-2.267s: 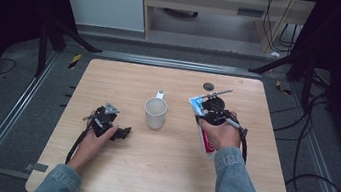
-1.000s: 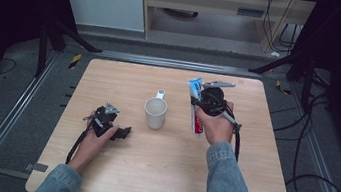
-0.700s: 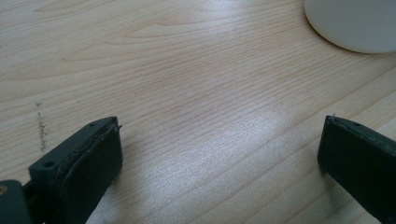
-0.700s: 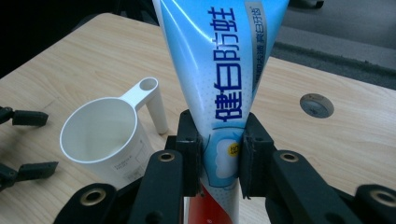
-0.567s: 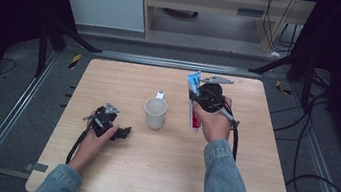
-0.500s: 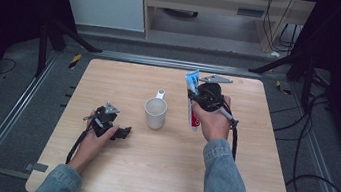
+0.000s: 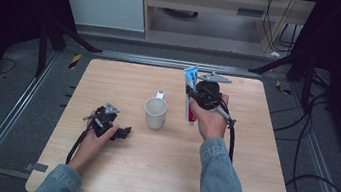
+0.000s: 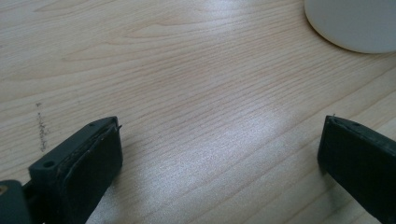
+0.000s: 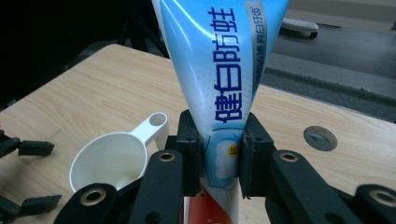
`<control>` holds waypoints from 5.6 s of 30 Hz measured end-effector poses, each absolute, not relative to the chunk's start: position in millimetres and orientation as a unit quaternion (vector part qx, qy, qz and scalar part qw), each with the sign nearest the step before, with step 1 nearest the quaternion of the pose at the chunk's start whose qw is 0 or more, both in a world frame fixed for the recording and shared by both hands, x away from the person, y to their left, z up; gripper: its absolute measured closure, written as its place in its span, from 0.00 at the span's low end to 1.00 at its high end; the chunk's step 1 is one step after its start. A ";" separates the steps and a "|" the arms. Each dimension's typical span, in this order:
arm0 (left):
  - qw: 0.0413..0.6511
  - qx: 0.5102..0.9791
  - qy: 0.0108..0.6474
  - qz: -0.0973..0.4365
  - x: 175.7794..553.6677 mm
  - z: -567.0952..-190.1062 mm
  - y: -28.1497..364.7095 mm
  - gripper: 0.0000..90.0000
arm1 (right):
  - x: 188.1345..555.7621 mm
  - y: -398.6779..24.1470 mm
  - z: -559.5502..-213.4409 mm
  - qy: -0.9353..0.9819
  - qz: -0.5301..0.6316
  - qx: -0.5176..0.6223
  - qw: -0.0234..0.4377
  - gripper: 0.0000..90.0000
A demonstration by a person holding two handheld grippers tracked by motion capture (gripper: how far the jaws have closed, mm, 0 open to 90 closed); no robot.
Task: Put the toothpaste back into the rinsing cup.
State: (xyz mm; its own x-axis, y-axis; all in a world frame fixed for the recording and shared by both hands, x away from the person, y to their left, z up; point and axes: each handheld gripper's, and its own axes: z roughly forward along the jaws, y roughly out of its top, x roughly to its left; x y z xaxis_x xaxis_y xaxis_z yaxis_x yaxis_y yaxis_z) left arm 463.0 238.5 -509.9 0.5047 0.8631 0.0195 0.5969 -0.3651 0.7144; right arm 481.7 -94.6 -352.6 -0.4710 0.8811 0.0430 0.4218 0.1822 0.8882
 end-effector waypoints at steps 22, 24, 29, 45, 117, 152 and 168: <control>0.332 0.802 0.455 0.201 463.0 -509.9 238.5 0.00 | 485.2 -72.9 -342.2 0.706 0.493 0.419 0.287 0.81; 0.332 0.802 0.455 0.200 463.0 -509.8 238.6 0.00 | 485.9 -71.6 -341.2 0.704 0.497 0.415 0.291 0.81; 0.331 0.802 0.455 0.201 463.0 -509.9 238.5 0.00 | 486.6 -68.8 -338.9 0.705 0.498 0.408 0.297 0.81; 0.332 0.802 0.455 0.201 463.0 -509.9 238.5 0.00 | 486.1 -63.4 -333.5 0.684 0.521 0.397 0.321 0.81; 0.333 0.800 0.456 0.201 463.0 -510.0 238.3 0.00 | 472.2 -8.5 -374.7 0.663 0.581 0.382 0.279 0.81; 0.330 0.803 0.455 0.200 462.9 -509.7 238.7 0.00 | 477.9 -9.0 -416.7 0.663 0.574 0.414 0.244 0.81; 0.330 0.803 0.455 0.200 462.9 -509.7 238.7 0.00 | 480.9 -11.5 -424.6 0.661 0.575 0.427 0.224 0.80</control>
